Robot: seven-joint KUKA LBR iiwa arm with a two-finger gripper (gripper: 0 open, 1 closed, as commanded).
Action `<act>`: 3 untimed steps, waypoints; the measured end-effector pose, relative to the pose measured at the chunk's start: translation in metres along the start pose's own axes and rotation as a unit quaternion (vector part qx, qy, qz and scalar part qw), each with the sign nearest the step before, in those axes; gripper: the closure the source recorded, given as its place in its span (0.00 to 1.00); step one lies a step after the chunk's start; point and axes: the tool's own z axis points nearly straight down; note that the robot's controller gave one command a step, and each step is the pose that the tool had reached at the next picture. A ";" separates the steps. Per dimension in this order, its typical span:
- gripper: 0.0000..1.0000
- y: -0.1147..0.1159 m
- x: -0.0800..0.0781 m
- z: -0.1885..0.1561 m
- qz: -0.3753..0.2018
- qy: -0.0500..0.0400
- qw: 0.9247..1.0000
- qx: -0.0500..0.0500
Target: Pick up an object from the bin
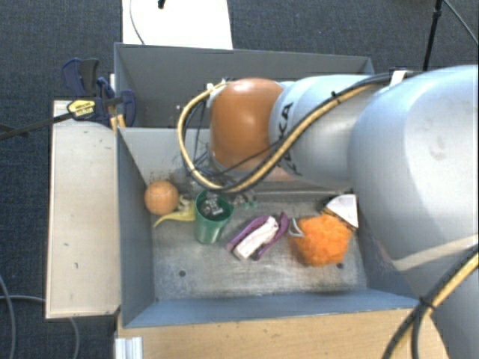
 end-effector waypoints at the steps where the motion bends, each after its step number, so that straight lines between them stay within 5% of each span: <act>1: 1.00 -0.002 0.002 -0.003 -0.025 0.002 1.000 0.001; 2: 1.00 -0.003 0.010 -0.011 -0.025 0.013 1.000 -0.002; 3: 1.00 -0.002 -0.003 -0.049 -0.021 0.024 0.999 -0.005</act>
Offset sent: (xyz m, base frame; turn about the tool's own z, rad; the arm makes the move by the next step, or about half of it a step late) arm -0.0001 0.0001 0.0095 0.0002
